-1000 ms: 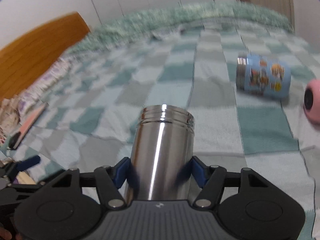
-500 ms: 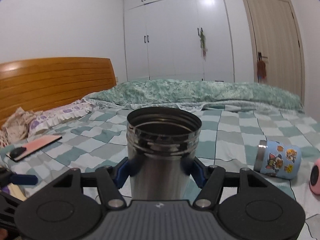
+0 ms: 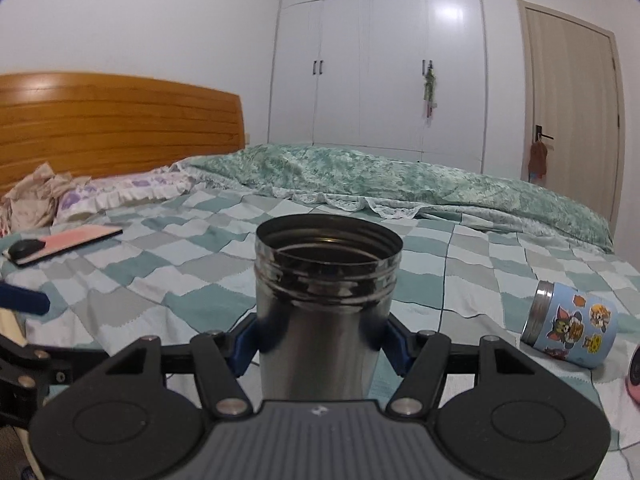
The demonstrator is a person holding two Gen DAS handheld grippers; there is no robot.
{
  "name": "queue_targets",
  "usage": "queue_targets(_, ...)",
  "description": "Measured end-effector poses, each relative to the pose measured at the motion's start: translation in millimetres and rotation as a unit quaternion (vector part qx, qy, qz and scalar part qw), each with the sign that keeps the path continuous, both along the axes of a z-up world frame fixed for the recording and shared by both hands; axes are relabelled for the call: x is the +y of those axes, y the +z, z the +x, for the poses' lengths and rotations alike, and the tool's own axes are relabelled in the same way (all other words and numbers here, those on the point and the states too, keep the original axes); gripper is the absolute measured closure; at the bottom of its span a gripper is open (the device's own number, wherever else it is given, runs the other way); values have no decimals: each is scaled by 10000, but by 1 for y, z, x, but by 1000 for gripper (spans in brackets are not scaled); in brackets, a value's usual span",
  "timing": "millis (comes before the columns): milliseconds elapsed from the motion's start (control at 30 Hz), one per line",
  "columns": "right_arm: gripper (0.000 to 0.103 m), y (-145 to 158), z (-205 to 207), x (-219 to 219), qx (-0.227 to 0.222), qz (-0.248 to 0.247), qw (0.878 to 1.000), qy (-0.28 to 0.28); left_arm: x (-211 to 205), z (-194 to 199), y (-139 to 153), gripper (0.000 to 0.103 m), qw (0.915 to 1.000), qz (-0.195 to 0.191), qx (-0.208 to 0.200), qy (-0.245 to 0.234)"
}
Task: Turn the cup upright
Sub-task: 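Rotate the silver bottle upright with the right tool and set it on the bed, then open the right tool and withdraw it from the upright bottle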
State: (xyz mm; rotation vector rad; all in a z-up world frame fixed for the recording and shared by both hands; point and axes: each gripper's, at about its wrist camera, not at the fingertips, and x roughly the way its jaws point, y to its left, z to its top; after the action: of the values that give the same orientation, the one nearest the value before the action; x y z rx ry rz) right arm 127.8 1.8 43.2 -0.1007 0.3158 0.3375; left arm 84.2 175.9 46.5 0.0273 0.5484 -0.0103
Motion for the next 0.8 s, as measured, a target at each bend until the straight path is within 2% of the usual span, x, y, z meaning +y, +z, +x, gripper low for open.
queue_targets(67,38,3,-4,-2,0,18,10000,62,-3,-3,3,0,10000,13,-39,5)
queue_targets(100,27,5,-8,-7,-18,74,9999,107,-4,-5,4,0,10000,14,-68,0)
queue_targets(133,11,8,-11,-11,-56,121,9998,142,-6,-9,7,0,9999,3,-121,-14)
queue_targets(167,7,12,-19,-18,-169,186,9995,177,-8,-13,9,0,9998,-19,-181,-38)
queue_targets(467,1,34,-93,-100,-791,286,9965,-21,-58,-57,23,0,9956,-349,-792,-367)
queue_targets(600,0,28,-121,-140,-844,176,9958,-312,-90,-71,12,0,9932,-461,-940,-507)
queue_targets(800,0,8,-151,-189,-805,101,9935,-796,-126,-83,-12,0,9904,-653,-1124,-475)
